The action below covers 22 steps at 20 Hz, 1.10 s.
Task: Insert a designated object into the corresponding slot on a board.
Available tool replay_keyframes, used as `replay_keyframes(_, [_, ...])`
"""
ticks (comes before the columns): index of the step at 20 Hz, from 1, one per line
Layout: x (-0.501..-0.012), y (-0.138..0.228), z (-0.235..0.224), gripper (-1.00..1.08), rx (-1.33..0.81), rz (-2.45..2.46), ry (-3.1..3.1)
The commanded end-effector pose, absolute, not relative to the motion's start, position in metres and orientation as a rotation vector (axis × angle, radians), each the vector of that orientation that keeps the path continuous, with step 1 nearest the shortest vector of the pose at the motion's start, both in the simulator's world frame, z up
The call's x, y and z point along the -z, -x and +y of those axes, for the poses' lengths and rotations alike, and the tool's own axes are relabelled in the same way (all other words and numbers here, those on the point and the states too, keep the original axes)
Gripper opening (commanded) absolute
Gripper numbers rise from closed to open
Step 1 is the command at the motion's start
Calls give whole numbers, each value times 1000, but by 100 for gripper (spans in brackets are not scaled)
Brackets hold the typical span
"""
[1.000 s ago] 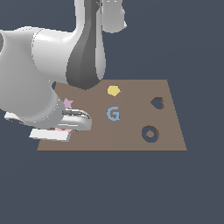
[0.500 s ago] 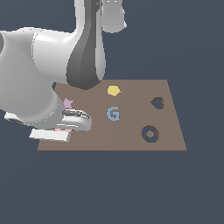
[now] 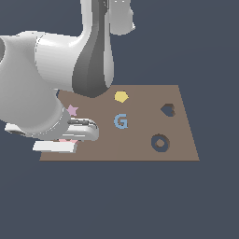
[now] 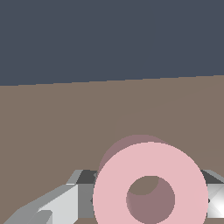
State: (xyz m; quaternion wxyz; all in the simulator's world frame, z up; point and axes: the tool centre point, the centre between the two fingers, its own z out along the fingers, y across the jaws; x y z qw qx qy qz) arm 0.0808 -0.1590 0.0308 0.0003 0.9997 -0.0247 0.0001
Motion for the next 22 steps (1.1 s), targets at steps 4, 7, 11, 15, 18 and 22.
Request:
replay_keyframes(4, [-32, -94, -149, -100, -1, 64, -3140])
replay_keyframes(7, [-32, -104, -139, -100, -1, 180, -3136])
replay_keyframes(11, [-33, -120, -122, -100, -1, 375, -3118])
replay_keyframes(15, [-34, -136, -100, -100, -1, 604, -3082])
replay_keyframes(18, [-35, -145, -82, -100, -1, 766, -3045])
replay_keyframes(22, [-35, -153, -59, -100, -1, 964, -2988])
